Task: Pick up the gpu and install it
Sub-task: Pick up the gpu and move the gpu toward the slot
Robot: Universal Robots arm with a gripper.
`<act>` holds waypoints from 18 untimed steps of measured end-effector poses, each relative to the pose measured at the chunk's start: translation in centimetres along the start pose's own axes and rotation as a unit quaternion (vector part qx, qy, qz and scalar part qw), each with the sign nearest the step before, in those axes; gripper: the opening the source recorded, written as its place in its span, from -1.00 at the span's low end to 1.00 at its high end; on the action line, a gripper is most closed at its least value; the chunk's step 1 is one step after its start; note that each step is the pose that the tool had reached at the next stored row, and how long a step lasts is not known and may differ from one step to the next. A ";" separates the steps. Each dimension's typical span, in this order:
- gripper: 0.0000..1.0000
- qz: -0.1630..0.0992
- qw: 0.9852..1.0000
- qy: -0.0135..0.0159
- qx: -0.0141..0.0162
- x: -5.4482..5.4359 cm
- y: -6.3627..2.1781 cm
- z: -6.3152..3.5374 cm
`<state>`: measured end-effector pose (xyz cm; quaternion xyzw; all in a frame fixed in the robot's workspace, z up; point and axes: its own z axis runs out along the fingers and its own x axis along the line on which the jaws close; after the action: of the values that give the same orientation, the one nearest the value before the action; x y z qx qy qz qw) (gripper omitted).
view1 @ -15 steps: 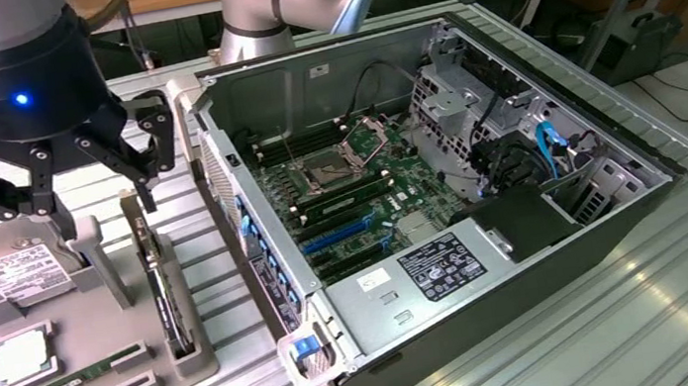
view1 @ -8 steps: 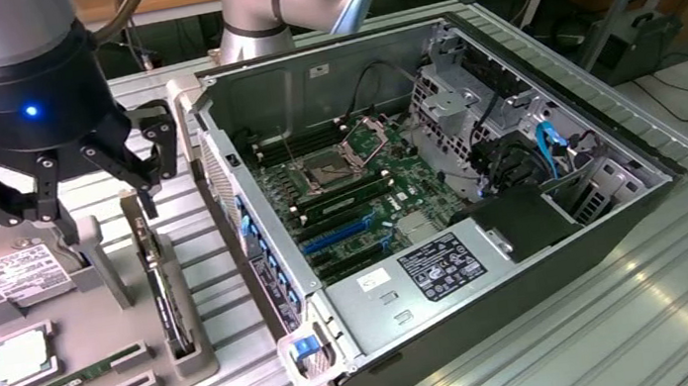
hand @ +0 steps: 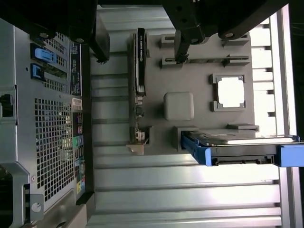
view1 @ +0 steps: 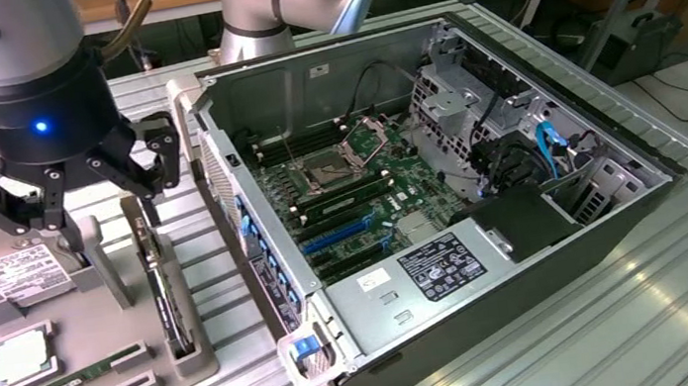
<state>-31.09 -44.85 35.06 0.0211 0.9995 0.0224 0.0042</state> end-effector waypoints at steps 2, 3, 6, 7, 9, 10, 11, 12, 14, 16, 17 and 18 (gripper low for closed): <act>0.33 0.000 1.000 0.000 0.000 0.0 -0.02 0.32; 0.33 0.000 1.000 0.000 0.000 0.0 -0.10 1.65; 0.33 0.000 1.000 0.001 0.000 0.0 -0.37 5.12; 0.33 0.000 1.000 0.001 0.000 0.0 -0.43 6.39; 0.33 0.000 1.000 0.002 0.000 0.1 -0.50 7.88; 0.33 0.000 1.000 0.002 0.000 0.1 -0.50 7.98; 0.33 0.000 1.000 0.002 0.000 0.1 -0.50 7.99; 0.33 0.000 1.000 0.002 0.000 0.1 -0.50 7.99; 0.33 0.000 1.000 0.002 0.000 0.1 -0.51 7.99; 0.33 0.000 1.000 0.002 0.000 0.0 -0.51 8.29; 0.33 0.000 1.000 0.002 0.000 -0.1 -0.52 8.40; 0.33 0.000 1.000 0.002 0.001 -0.2 -0.52 8.57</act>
<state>-30.85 -45.00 26.47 0.0211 0.9995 0.0219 0.0025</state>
